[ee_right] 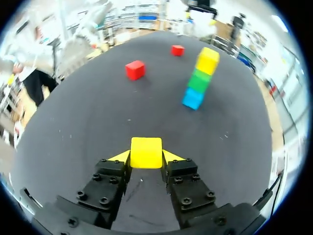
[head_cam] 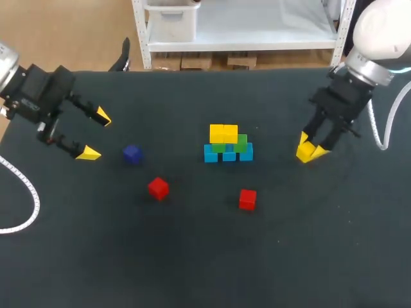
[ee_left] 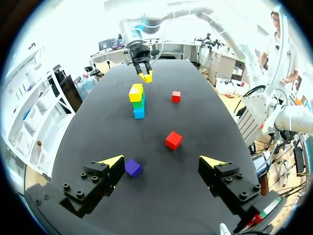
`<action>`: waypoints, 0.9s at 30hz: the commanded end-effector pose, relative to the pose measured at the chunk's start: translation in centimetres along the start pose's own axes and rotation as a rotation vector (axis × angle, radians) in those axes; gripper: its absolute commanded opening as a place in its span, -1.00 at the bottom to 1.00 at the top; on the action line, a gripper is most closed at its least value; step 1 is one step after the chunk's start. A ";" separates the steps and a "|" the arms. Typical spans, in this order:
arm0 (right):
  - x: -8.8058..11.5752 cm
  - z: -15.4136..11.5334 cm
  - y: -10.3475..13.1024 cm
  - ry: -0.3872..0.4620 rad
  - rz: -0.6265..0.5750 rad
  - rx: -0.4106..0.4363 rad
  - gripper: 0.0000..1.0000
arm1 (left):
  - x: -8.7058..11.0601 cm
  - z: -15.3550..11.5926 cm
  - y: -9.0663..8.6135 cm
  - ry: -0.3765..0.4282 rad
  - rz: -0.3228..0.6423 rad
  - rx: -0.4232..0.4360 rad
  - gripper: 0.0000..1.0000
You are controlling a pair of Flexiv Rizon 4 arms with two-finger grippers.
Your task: Place the blue cubes, place green cubes on the blue cubes, place the yellow cubes on the green cubes, then place the red cubes on the yellow cubes, and place purple cube on the red cubes.
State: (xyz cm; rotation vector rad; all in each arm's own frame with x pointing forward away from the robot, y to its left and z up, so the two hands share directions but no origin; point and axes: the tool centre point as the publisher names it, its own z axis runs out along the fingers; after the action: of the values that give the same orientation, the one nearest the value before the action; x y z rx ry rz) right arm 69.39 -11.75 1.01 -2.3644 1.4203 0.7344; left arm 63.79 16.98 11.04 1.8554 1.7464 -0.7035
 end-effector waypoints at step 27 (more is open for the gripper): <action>-8.3 -2.1 -3.9 0.018 0.376 0.322 -1.00 | 0.1 0.0 0.0 -0.003 0.004 0.000 1.00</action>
State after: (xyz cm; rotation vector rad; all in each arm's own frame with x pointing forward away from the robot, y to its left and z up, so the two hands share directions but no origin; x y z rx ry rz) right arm 70.52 -5.59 7.19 -1.8911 1.8487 0.5573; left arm 63.79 16.98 11.04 1.8553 1.7465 -0.7035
